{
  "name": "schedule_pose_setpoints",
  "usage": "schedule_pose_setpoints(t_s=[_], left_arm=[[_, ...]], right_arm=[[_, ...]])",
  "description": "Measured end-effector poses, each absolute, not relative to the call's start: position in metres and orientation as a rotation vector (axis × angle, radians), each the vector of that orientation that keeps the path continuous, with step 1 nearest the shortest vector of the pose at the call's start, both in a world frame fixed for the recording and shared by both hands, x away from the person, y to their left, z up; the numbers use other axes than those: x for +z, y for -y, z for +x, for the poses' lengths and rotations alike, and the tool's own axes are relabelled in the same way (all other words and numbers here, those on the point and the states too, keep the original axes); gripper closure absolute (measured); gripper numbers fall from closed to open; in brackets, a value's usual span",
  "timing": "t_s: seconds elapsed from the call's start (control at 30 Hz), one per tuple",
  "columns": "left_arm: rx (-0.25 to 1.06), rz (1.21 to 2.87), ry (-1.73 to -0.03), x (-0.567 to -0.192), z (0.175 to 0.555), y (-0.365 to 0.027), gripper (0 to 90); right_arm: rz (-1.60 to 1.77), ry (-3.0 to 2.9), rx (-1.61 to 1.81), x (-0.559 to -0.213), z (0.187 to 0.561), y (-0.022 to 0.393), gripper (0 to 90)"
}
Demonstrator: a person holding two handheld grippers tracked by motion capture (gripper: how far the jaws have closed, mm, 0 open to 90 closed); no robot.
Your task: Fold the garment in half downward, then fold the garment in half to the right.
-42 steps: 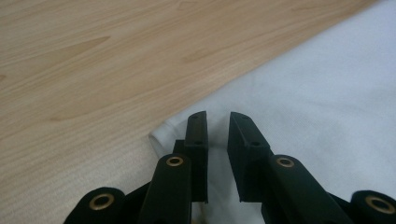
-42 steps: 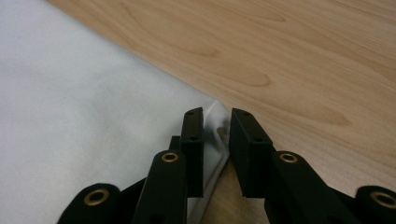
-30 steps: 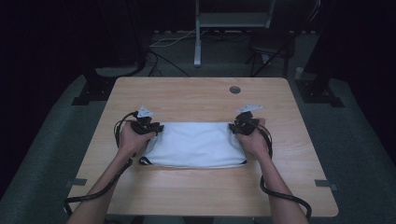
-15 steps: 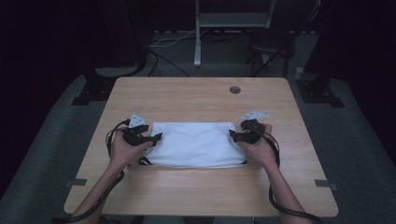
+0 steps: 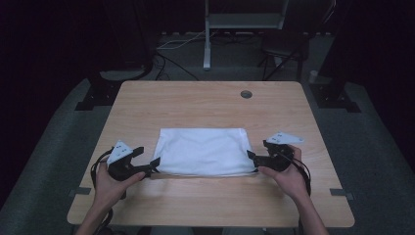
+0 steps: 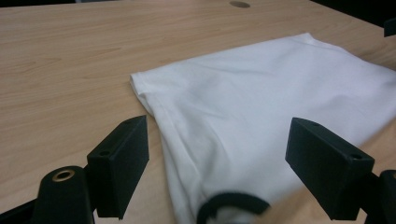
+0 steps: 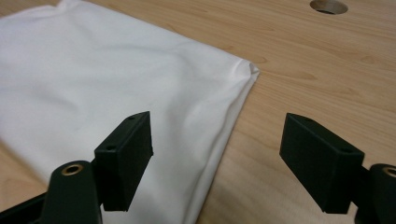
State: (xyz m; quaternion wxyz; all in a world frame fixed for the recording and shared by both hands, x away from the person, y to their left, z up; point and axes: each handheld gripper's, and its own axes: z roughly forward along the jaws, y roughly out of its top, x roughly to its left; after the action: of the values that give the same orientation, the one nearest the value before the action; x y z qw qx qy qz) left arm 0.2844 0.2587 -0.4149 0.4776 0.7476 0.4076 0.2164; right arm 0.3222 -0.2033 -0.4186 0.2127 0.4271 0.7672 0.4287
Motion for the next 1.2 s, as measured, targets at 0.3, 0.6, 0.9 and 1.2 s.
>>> schedule_pose_setpoints(t_s=[0.3,0.6,0.9,1.2], left_arm=[[0.540,1.800,-0.984,-0.410,0.274,-0.263,21.1],[0.550,1.801,-0.973,-0.407,0.278,-0.258,21.1],[0.553,1.816,-0.976,-0.408,0.279,-0.258,21.1],[0.547,1.837,-0.968,-0.397,0.299,-0.255,21.2]], right_arm=[[1.186,-2.128,1.238,-0.421,0.298,0.208,21.5],[1.171,-2.119,1.249,-0.416,0.296,0.208,21.2],[1.157,-2.119,1.257,-0.412,0.296,0.203,21.2],[1.128,-2.130,1.275,-0.408,0.298,0.197,20.7]])
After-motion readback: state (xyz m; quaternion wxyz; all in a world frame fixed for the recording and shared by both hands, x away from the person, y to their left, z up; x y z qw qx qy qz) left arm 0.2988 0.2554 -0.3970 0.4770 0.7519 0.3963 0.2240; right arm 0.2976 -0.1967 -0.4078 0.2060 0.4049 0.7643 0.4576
